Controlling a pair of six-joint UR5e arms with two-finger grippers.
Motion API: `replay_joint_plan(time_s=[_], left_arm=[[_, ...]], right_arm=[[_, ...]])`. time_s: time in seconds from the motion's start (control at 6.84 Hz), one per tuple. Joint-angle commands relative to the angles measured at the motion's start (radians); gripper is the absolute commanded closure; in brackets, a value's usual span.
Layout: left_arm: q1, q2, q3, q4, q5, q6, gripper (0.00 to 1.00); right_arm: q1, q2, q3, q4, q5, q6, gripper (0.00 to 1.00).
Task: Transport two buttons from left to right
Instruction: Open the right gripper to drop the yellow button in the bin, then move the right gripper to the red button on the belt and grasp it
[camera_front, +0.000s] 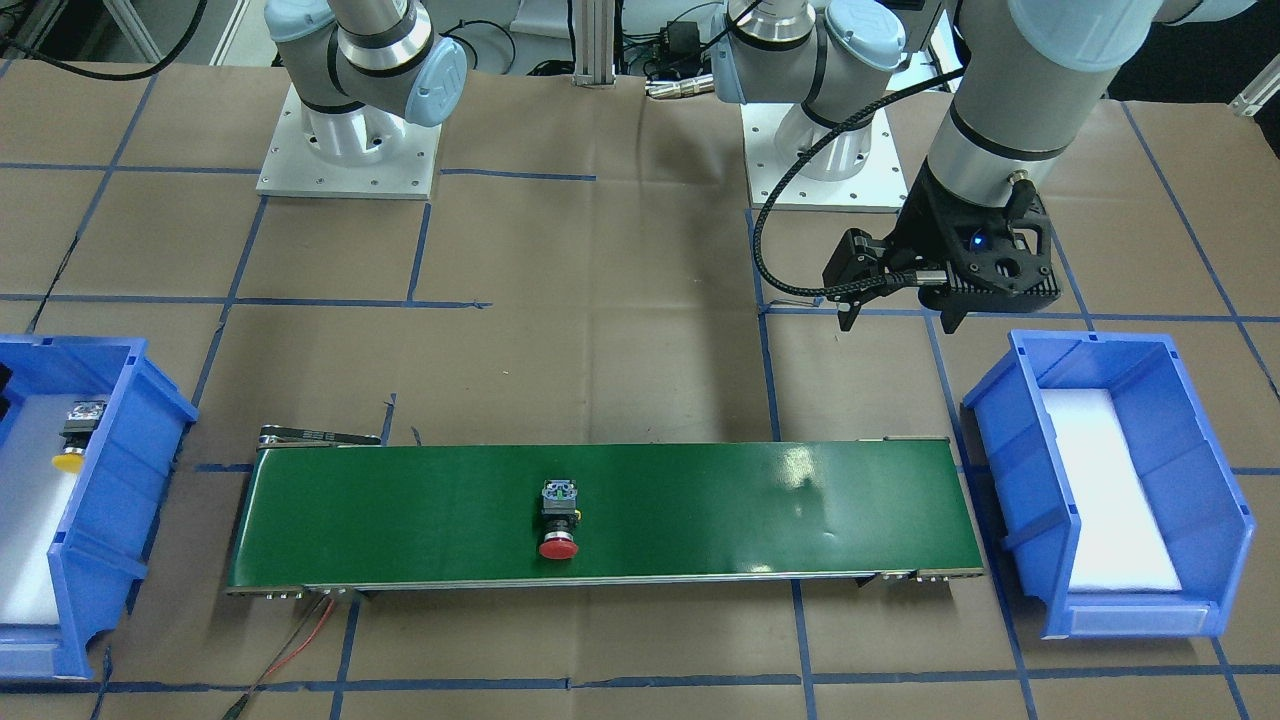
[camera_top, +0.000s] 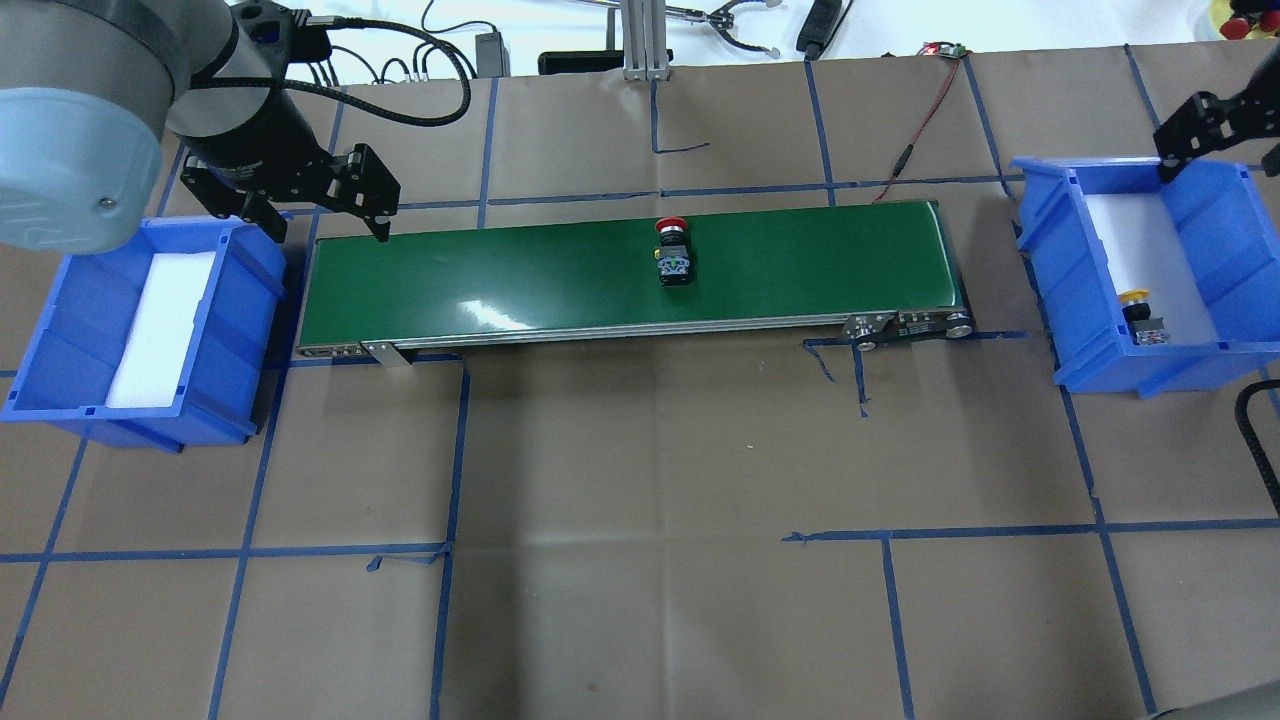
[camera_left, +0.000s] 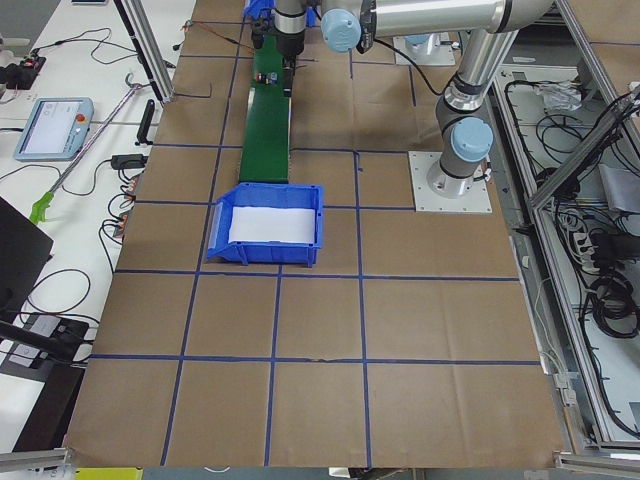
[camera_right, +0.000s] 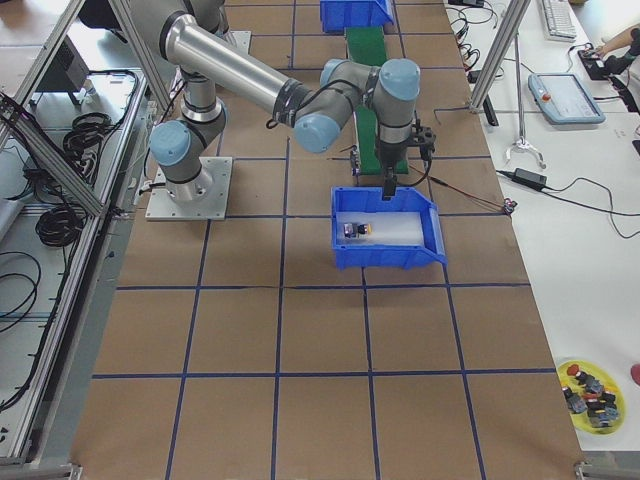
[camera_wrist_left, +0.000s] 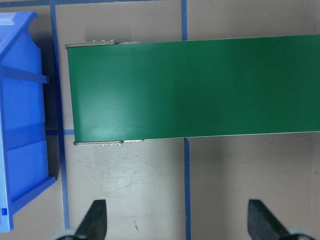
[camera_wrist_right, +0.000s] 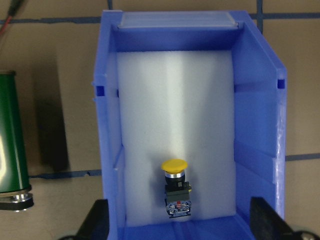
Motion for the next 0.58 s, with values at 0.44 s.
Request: replay_joint_plan(time_s=[0.44], left_arm=[[0.0,0.0,0.0,0.0,0.0,0.0,0.0]], right_arm=[[0.375,0.004,-0.064,0.021,0.001,0.33,0.01]])
